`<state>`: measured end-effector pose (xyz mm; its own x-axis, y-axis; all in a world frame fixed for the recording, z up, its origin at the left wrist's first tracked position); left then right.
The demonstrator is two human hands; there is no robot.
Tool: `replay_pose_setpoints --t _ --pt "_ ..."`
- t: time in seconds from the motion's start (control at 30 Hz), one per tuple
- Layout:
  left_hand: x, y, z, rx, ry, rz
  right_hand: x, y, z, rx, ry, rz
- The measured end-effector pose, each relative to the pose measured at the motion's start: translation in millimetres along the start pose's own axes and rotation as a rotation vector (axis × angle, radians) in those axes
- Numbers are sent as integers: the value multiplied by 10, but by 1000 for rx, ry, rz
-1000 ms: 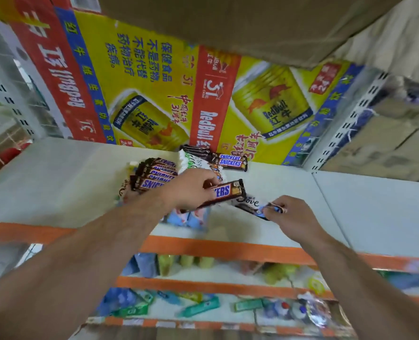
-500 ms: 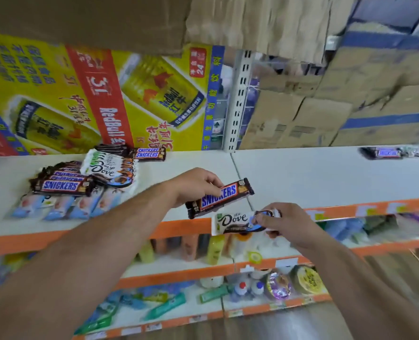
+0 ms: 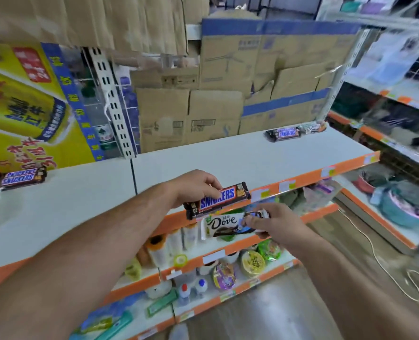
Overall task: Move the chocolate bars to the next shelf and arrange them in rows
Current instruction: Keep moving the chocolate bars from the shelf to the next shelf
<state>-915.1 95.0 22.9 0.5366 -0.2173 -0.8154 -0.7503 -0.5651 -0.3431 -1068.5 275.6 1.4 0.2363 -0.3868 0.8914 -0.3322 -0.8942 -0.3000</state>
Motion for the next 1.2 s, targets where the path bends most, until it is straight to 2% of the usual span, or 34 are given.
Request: replay_pose_setpoints --t 0.27,0.4,0.67,1.03,1.2 --pt "-457 1276 319 109 68 65 -304 538 -864 -105 28 49" --pt "-778 2003 322 139 77 127 -315 955 -1399 -213 6 39" --pt "-1394 3139 258 162 105 173 -251 1663 -2261 -281 -31 80" --pt "-1779 4084 316 164 170 121 -511 2504 -3083 -213 -45 103" --pt "-2005 4405 408 97 253 90 -700 2968 -3628 -158 -48 69"
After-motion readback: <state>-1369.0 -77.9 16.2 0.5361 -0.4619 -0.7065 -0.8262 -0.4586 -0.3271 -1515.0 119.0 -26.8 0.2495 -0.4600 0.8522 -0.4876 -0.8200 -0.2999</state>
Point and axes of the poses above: each hand's wrist, its own y-axis towards the middle knuckle, its own z-axis out of the palm, x = y × z, the point moved 2 cm from there along y, towards the middle knuckle, and after that the axes turned 1 degree about x, right-handed, at the moved point
